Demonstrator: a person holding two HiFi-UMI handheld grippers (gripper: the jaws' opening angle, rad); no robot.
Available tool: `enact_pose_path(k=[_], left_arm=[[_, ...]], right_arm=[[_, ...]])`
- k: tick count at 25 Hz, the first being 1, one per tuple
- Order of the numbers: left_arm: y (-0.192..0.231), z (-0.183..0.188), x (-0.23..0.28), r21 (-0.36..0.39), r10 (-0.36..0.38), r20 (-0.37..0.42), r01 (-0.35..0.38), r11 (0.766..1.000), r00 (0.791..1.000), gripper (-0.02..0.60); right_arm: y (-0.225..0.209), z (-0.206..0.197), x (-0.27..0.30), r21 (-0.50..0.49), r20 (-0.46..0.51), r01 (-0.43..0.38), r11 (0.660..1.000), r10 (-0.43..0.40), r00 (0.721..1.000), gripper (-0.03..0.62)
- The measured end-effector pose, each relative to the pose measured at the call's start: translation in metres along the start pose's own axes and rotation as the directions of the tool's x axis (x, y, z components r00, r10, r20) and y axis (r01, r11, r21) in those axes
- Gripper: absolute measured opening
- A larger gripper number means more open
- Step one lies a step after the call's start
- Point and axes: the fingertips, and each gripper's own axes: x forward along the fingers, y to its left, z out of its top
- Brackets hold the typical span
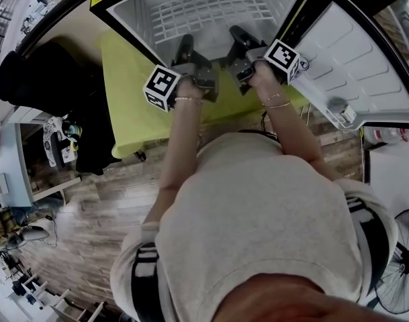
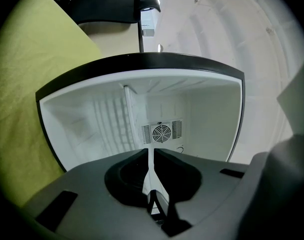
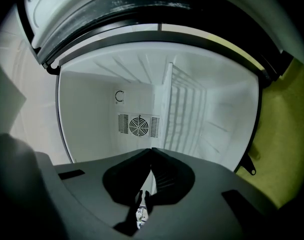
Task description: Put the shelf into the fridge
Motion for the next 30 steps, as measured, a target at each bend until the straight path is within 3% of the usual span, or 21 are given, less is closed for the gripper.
enact_pose_path(k=[12,17,22,26,28,30], left_arm=[[-0.022,-0.012,-0.014,-0.009,-0.077,-0.046,0.077,0.997,0.996,-0.002],[-0.042,-0.021,-0.020,0.079,-0.153,-0.114,0.162,0.984,0.982,0.003],[-0.057,-0.028,-0.028,0.259,-0.149,-0.216,0.204,0.944,0.965,0.011],[-0.070,-0.035,-0.033,0.307,-0.184,-0.282,0.270,0.913,0.942,0.011],[-0.074,-0.040,-0.035,0.366,-0.172,-0.325,0.291,0.884,0.930,0.011],[-0.077,-0.045,-0.038,0.457,-0.137,-0.364,0.304,0.836,0.922,0.011]], right_arm=[[0.025,-0.011,-0.015,-0.022,-0.036,-0.069,0.997,0.068,0.997,-0.005],[0.038,-0.017,-0.022,-0.053,-0.078,-0.113,0.992,0.108,0.991,-0.005],[0.049,-0.023,-0.032,-0.136,-0.130,-0.149,0.980,0.131,0.983,-0.003],[0.068,-0.034,-0.037,-0.185,-0.196,-0.219,0.958,0.182,0.964,-0.003],[0.077,-0.038,-0.039,-0.235,-0.228,-0.247,0.940,0.193,0.954,-0.003],[0.087,-0.044,-0.042,-0.290,-0.262,-0.277,0.916,0.202,0.944,-0.002]])
